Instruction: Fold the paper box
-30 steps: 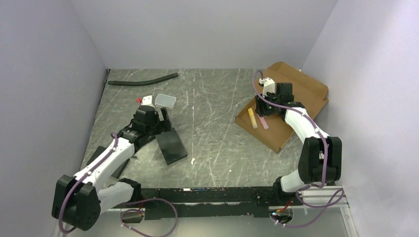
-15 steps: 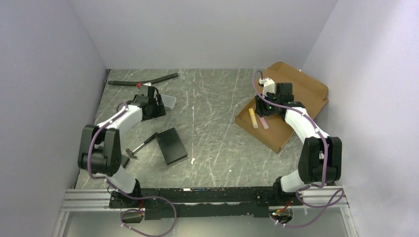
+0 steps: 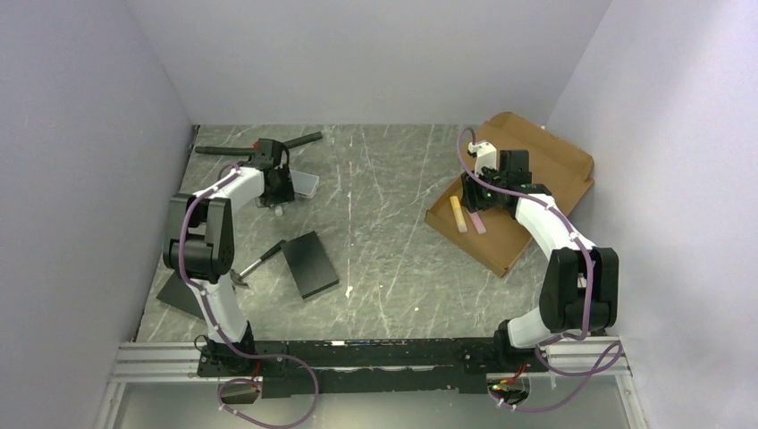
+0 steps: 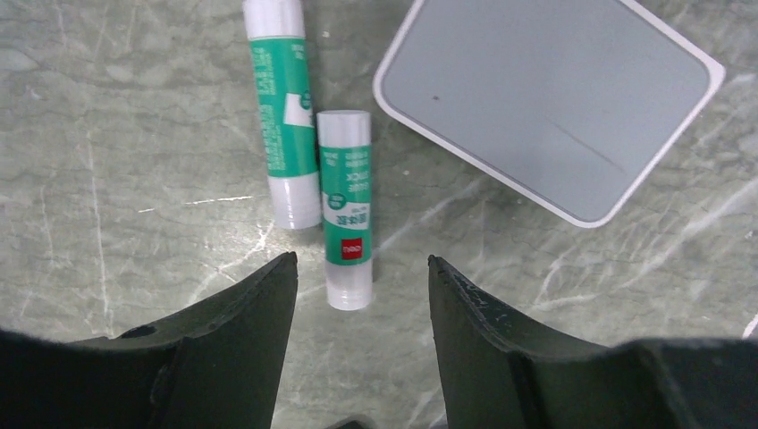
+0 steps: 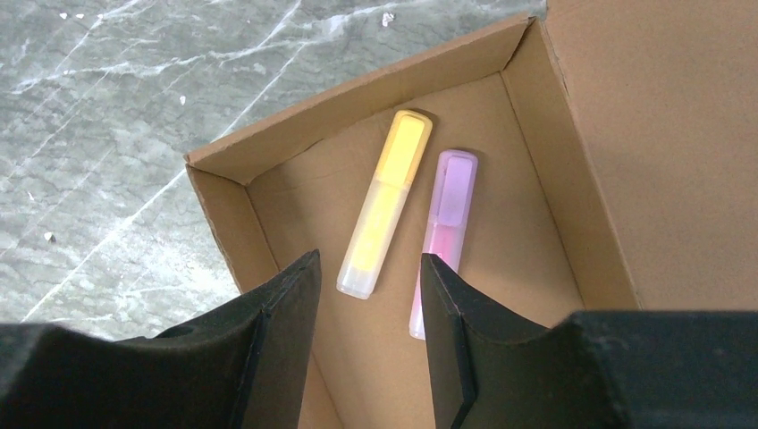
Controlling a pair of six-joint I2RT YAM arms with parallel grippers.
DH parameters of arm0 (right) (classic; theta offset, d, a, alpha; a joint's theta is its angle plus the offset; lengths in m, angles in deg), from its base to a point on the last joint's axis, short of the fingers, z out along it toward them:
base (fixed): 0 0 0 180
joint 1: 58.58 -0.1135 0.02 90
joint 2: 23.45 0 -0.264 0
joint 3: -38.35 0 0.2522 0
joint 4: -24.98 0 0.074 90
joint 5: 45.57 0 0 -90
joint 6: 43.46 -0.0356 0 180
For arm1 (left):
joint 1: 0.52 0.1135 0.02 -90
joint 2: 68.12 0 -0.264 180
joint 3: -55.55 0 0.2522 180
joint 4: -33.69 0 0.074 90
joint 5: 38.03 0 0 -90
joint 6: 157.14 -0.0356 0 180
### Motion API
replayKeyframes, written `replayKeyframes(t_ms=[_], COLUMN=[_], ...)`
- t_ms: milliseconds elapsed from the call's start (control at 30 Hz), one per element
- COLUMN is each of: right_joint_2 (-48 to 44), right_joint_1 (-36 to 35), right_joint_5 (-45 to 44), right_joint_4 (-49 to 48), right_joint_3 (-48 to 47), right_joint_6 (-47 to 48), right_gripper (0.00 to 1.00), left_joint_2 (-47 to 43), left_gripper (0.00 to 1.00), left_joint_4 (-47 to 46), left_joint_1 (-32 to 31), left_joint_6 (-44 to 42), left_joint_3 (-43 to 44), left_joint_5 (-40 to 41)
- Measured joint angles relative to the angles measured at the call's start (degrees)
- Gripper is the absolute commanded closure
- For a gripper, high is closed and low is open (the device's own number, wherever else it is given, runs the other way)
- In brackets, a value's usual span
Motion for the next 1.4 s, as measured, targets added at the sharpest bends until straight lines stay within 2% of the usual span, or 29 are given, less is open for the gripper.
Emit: replayKeyframes(t_ms=[167,400,567,733,867,1000,1033,1200,1400], right_joint_2=[0.0,0.0,0.0,0.0,0.0,0.0,0.0,0.0,0.0], right_joint_1=[0.0,0.0,0.0,0.0,0.0,0.0,0.0,0.0,0.0], right_joint_5=[0.5,0.87,0.92,0.94,0.96,1.05,1.09,1.55,3.37], right_joint_4=[0.07,0.17,0.2,0.2,0.22,0.22,0.22,0.24,0.44], right_joint_3=[0.0,0.0,0.0,0.0,0.0,0.0,0.0,0.0,0.0], right_joint_6=[0.0,0.0,0.0,0.0,0.0,0.0,0.0,0.0,0.0], right_gripper=[0.52,0.52,0.52,0.52,0.52,0.52,0.52,0.52,0.52], left_joint_2=[0.11,1.99,6.36,10.27,12.02,13.0,13.09,13.25,10.43], left_gripper=[0.48,0.49,0.5,0.54,0.62,0.63,0.65,0.99,1.0], left_joint_4=[0.17,0.33,1.84,4.35,5.77,6.84,6.97,7.28,5.79], left_joint_1=[3.21,7.91,8.92,9.73,10.12,10.16,10.16,10.16,10.16], left_joint_6=[0.0,-0.09,-0.96,-1.92,-2.43,-2.91,-2.97,-3.37,-2.54], left_joint_3=[0.72,5.49,10.38,13.33,14.12,15.47,15.58,15.8,12.15], left_joint_5=[-2.16,-6.08,-7.67,-8.09,-8.09,-7.98,-7.98,-7.48,-7.21])
